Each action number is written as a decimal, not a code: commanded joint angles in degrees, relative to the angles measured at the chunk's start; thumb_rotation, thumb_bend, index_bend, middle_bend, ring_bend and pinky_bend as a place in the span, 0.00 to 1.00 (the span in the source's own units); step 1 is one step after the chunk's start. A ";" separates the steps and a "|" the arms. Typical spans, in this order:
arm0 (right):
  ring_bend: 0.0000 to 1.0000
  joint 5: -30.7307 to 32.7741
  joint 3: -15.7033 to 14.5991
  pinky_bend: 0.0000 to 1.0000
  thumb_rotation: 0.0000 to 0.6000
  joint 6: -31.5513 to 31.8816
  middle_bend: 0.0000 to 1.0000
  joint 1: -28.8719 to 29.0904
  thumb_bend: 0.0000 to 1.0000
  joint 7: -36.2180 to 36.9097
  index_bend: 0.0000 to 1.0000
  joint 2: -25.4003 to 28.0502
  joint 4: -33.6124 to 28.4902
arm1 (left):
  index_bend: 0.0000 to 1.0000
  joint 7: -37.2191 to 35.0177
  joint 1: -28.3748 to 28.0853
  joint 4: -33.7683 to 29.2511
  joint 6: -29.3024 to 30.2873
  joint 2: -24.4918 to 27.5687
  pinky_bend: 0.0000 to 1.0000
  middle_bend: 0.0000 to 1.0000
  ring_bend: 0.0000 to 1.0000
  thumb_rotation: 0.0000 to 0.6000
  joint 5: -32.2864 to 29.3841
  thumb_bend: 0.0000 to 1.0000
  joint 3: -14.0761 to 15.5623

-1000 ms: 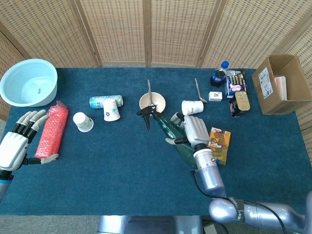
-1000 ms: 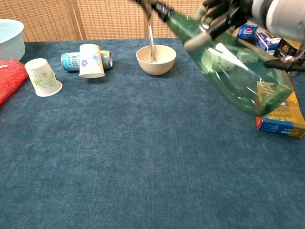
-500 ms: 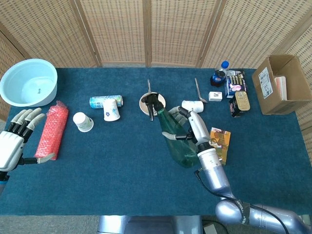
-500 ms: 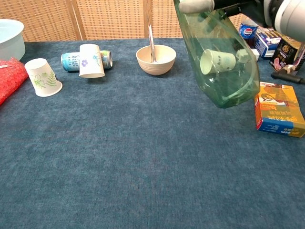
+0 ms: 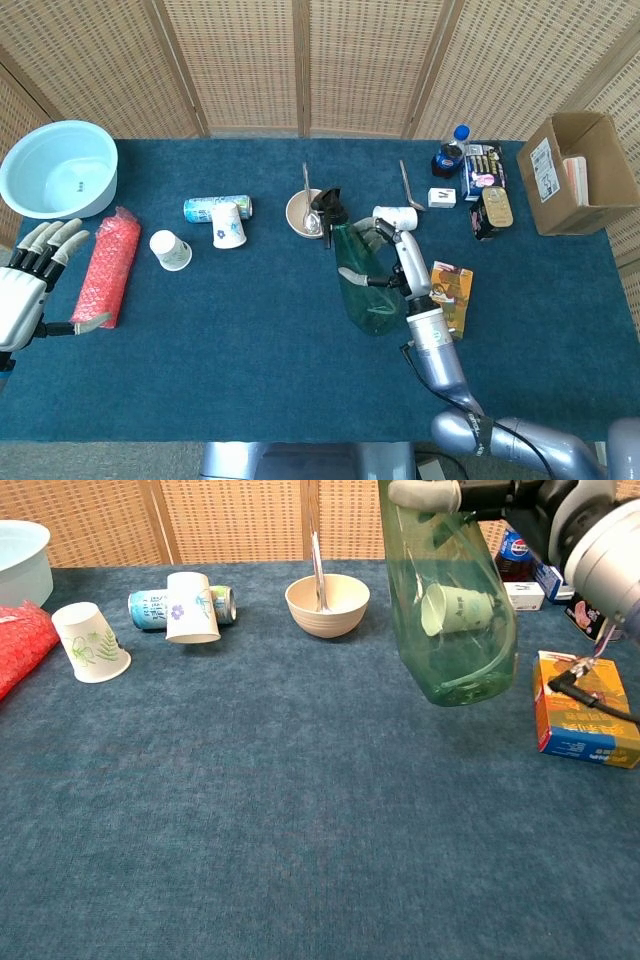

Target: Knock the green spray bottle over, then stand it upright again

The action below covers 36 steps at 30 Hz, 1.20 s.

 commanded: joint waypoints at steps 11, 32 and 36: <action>0.52 -7.26 -1.79 0.66 1.00 6.64 0.53 1.96 0.23 9.66 0.69 -9.85 19.59 | 0.04 3.13 0.50 -3.94 0.26 2.72 0.09 0.00 0.00 0.53 0.39 0.17 -0.31; 0.51 -8.87 -0.35 0.61 1.00 13.51 0.53 6.93 0.22 15.21 0.68 -22.31 42.14 | 0.04 6.47 0.85 -8.73 -0.27 5.87 0.09 0.00 0.00 0.52 1.20 0.17 -0.52; 0.51 -8.71 -0.31 0.60 1.00 13.92 0.53 7.64 0.22 15.63 0.68 -23.88 44.95 | 0.04 6.60 0.96 -9.02 -0.34 6.18 0.09 0.00 0.00 0.53 1.24 0.17 -0.52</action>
